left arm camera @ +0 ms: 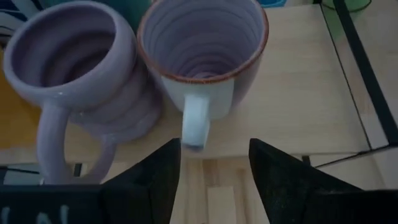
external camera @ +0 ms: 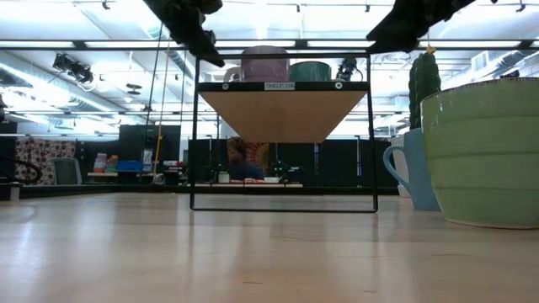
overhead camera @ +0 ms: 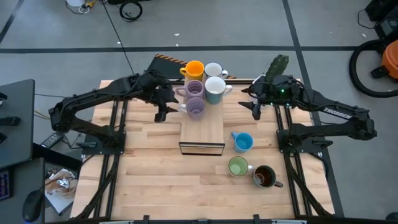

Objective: Place coffee mugs
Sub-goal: Put the light blue mug on the shelf aligned with the purple mug

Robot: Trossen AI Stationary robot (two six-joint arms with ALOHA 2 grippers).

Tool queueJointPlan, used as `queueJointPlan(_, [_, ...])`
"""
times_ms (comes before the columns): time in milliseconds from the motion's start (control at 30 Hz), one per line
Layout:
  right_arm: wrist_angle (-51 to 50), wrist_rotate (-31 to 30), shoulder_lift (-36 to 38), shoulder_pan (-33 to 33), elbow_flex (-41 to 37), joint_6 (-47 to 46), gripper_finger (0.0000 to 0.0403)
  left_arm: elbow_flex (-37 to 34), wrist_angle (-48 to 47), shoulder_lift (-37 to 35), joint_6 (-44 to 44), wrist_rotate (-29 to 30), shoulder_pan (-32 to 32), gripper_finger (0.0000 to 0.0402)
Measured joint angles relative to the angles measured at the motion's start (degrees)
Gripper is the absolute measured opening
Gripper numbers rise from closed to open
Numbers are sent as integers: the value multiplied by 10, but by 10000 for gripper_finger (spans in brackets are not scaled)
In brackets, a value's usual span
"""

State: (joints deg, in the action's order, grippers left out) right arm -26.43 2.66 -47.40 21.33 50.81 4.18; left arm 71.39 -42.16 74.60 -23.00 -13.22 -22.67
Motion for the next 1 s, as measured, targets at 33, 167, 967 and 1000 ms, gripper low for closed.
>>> queueJointPlan(33, [-8, 0, 3, 0, 0, -3, 283, -13, 9, -9, 0, 1, 0, 195])
queueJointPlan(167, [-39, 0, 14, 0, 0, -20, 283, -81, 56, -48, 8, 1, 0, 183])
queueJointPlan(967, [-67, -92, -14, -156, 0, -120, 283, -512, 571, -218, 135, 70, 85, 172])
queueJointPlan(1000, [-69, -96, -23, -165, 0, -128, 283, -518, 590, -218, 133, 70, 85, 172])
